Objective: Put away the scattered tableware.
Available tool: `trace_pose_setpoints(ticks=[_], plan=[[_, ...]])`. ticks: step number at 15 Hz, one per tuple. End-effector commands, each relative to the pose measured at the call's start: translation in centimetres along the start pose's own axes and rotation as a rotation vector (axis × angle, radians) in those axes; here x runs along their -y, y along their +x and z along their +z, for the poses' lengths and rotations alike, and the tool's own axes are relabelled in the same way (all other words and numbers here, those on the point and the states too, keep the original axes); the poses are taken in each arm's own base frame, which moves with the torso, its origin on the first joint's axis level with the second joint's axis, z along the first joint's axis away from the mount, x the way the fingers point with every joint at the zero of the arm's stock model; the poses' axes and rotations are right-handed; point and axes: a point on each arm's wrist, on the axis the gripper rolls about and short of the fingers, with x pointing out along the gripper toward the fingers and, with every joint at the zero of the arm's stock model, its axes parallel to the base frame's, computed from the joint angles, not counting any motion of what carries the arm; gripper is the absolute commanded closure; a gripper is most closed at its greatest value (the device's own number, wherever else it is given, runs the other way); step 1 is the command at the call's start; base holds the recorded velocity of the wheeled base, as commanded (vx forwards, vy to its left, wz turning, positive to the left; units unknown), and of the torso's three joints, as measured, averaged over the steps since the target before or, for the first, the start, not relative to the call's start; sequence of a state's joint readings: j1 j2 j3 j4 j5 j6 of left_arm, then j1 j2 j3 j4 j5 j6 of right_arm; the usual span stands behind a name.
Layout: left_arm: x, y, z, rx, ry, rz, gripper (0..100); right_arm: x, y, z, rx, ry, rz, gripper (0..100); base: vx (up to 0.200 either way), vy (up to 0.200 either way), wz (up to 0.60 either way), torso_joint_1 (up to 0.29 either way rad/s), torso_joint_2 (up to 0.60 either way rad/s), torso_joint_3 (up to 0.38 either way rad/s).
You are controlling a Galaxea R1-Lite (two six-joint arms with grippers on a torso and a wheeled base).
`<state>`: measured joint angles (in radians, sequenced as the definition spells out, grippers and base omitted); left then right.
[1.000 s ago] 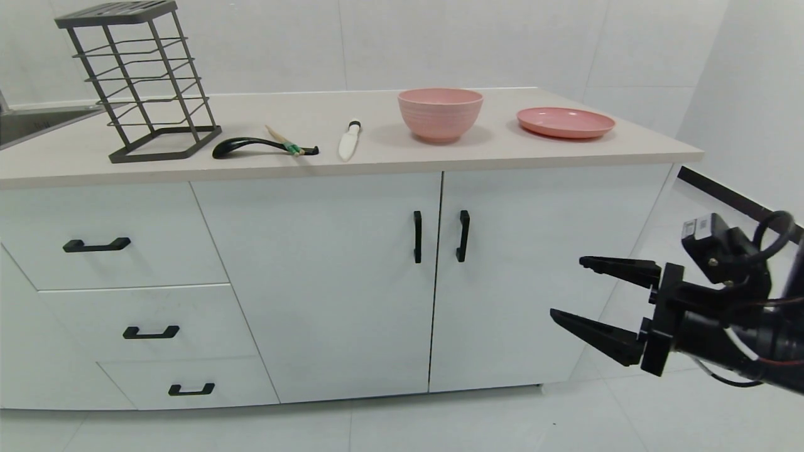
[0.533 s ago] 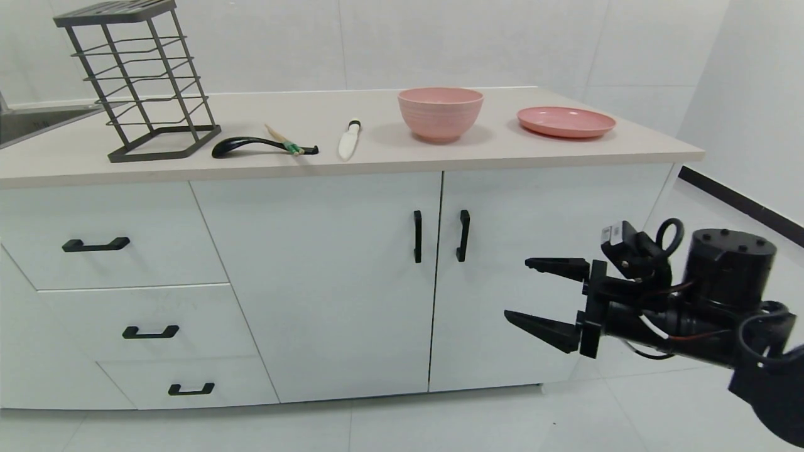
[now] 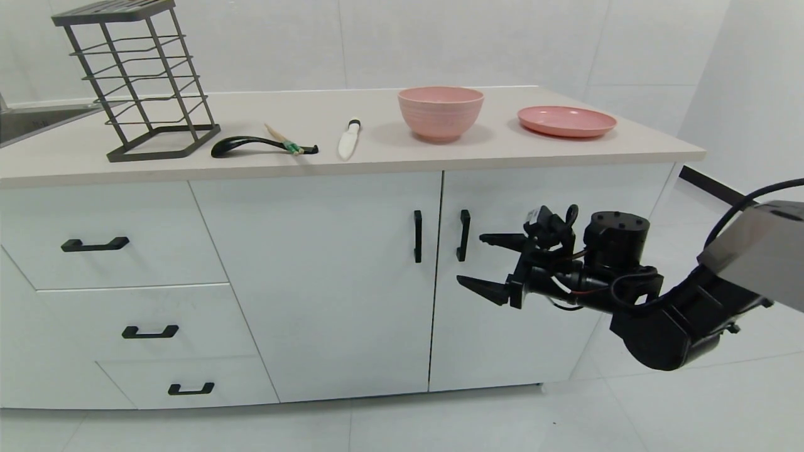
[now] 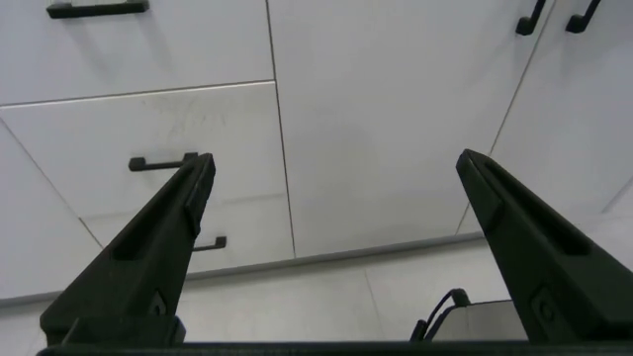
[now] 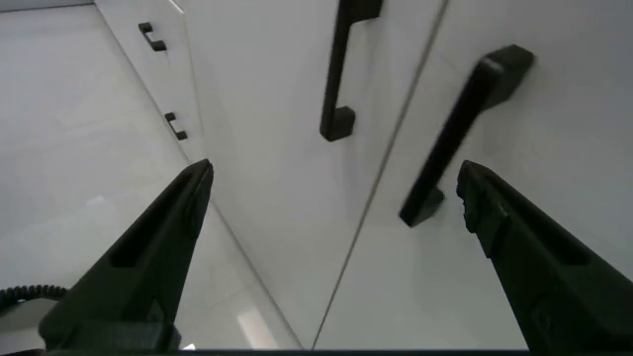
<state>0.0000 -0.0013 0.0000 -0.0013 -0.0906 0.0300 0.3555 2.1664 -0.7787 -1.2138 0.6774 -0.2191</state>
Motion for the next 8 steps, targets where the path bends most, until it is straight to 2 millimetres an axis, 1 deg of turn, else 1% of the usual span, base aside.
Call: trace_pose_setpoints(ticks=[1,2,3,4,5,6,7,8], plan=[[0.0,0.0,0.0,0.002,0.005,-0.006,0,-0.5,0.9,-1.0,-0.01,0.003,0.023,0,0.0,0.0,0.0,0.0,0.0,0.0],[0.0,0.0,0.5,0.052,0.032,-0.019,0,-0.9,0.5,-0.4,0.001,-0.005,0.026,0,0.0,0.0,0.0,0.0,0.0,0.0],[0.0,-0.4,2.9,0.265,0.051,-0.013,0,-1.3,-0.3,-0.2,-0.008,0.004,0.023,0,0.0,0.0,0.0,0.0,0.0,0.0],[0.0,-0.7,4.2,0.337,0.059,-0.006,0,-1.6,-1.1,-0.2,-0.015,0.008,0.017,0,0.0,0.0,0.0,0.0,0.0,0.0],[0.0,-1.0,4.9,0.326,0.052,-0.013,0,-1.9,-1.6,-0.2,-0.019,0.011,0.013,0,0.0,0.0,0.0,0.0,0.0,0.0],[0.0,-1.0,5.0,0.323,0.051,-0.015,0,-1.9,-1.7,-0.3,-0.02,0.012,0.012,0,0.0,0.0,0.0,0.0,0.0,0.0],[-0.2,-1.0,7.5,0.234,0.036,-0.064,0,-2.5,-2.5,0.4,-0.015,0.007,0.015,0,0.0,0.0,0.0,0.0,0.0,0.0],[-0.3,-0.4,9.1,0.204,0.034,-0.088,0,-2.9,-2.9,0.8,-0.011,0.003,0.016,0,0.0,0.0,0.0,0.0,0.0,0.0]])
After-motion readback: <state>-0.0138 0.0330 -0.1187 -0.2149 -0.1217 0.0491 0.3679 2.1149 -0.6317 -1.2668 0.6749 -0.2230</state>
